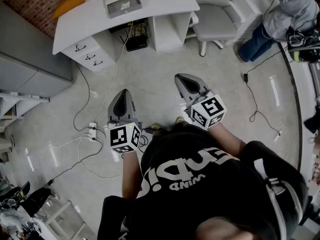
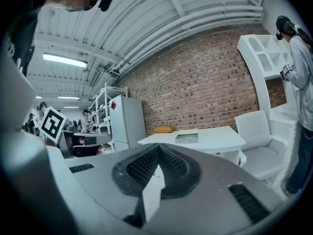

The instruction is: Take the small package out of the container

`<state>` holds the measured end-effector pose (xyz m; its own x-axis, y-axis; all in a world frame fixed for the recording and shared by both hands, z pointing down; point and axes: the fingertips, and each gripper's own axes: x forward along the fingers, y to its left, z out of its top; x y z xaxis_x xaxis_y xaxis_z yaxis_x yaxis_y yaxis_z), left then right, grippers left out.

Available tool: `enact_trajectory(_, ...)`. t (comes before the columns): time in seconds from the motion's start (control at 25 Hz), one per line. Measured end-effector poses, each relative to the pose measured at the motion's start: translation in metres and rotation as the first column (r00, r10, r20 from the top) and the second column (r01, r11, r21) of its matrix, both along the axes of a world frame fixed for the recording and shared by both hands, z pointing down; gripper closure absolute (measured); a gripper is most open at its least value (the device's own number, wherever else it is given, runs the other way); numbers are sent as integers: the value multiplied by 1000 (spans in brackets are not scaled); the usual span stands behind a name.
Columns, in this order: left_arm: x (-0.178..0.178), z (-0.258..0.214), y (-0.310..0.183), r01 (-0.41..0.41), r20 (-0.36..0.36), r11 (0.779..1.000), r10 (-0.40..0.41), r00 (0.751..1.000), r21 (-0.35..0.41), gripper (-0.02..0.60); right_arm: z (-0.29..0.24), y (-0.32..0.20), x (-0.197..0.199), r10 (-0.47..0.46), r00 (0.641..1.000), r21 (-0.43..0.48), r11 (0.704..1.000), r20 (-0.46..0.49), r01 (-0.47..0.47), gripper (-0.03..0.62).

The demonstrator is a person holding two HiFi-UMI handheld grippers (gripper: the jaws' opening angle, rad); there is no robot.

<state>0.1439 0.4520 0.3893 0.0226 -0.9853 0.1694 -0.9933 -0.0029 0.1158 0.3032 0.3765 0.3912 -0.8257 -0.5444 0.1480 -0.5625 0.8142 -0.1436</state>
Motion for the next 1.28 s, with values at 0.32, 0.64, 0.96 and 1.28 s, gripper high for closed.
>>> enact_trajectory(0.32,-6,3,7,1,-1,1000,-1,1000,-11,577,1,6,-7,1,1000,5,1000,-2,-1,595)
enact_trajectory(0.64,-26,9,10,-7,2,1000,7,1000,-23,577,11,15,-22,19,1000,-33,999,11,-18,594)
enact_trajectory(0.96,-50,22,11,-63,-16,998,63,998,-10,577,24,25,-34,99,995,-28,995,-3,-99,594)
enact_trajectory(1.28,-68,28,5,-83,-29,996,82,996,-22,577,24,27,-49,124,992,-29,992,-11,-124,594)
